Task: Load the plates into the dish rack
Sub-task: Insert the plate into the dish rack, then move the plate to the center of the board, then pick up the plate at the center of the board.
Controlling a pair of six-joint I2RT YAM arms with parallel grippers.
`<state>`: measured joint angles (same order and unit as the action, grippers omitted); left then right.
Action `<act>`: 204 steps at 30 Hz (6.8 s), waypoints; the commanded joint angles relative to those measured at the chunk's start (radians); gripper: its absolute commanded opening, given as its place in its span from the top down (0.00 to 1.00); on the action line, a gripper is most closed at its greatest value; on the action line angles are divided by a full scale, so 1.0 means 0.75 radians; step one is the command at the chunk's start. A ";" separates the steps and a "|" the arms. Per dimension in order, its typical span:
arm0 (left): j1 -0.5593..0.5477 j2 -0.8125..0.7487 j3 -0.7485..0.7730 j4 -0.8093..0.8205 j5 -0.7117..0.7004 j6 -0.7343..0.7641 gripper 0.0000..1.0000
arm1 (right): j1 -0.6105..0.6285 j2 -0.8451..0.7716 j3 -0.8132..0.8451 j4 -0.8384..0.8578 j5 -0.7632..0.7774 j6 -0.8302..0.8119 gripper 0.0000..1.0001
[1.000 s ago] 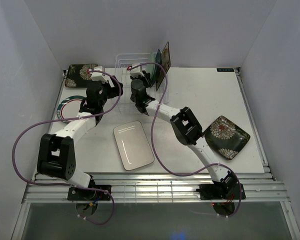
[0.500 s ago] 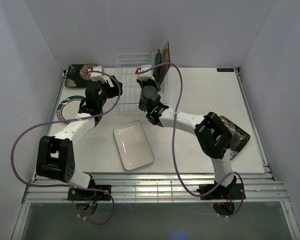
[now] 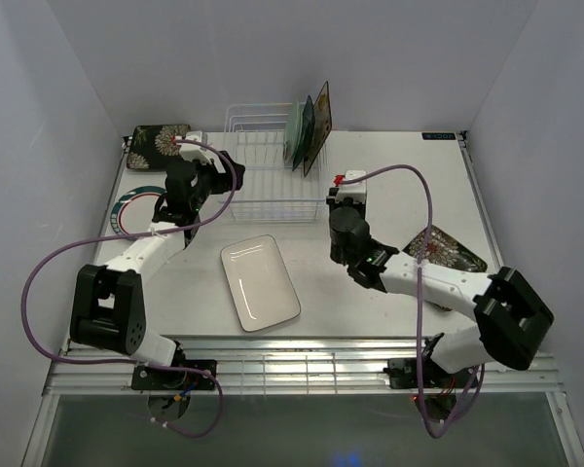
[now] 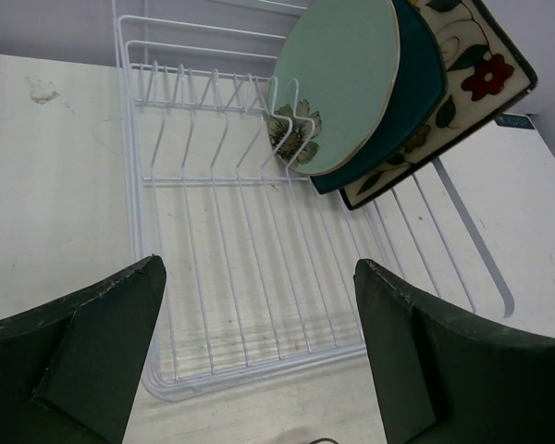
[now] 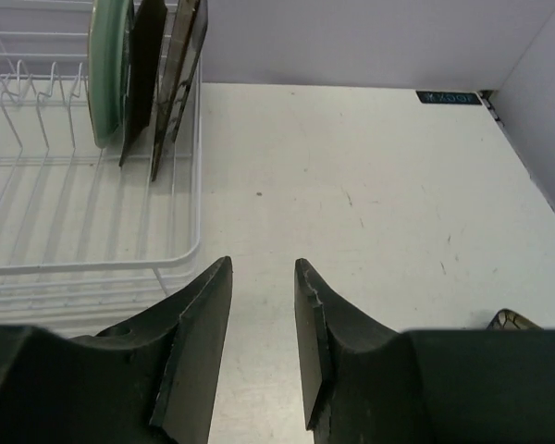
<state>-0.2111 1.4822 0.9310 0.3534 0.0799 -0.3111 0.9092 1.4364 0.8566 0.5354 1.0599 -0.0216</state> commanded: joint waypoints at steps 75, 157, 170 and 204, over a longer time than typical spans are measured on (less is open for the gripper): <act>-0.279 -0.178 -0.153 0.108 0.791 0.319 0.02 | -0.474 -0.083 -0.343 -0.943 -0.481 0.861 0.28; -0.207 -0.113 -0.057 -0.003 0.618 0.245 0.02 | -0.020 -0.706 -0.455 -0.763 -0.701 0.775 0.27; -0.359 0.257 0.282 -0.408 0.753 0.355 0.02 | -0.703 -0.844 -0.672 -0.690 -1.198 0.747 0.25; -0.522 0.768 0.561 -0.702 0.707 0.388 0.17 | -1.112 -0.277 -0.866 0.082 -1.851 0.810 0.48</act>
<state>-0.6189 2.0178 1.3273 -0.1345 0.6449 0.0006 0.0788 1.2171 0.2131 0.4938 -0.2981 0.5770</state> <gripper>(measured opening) 0.832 0.530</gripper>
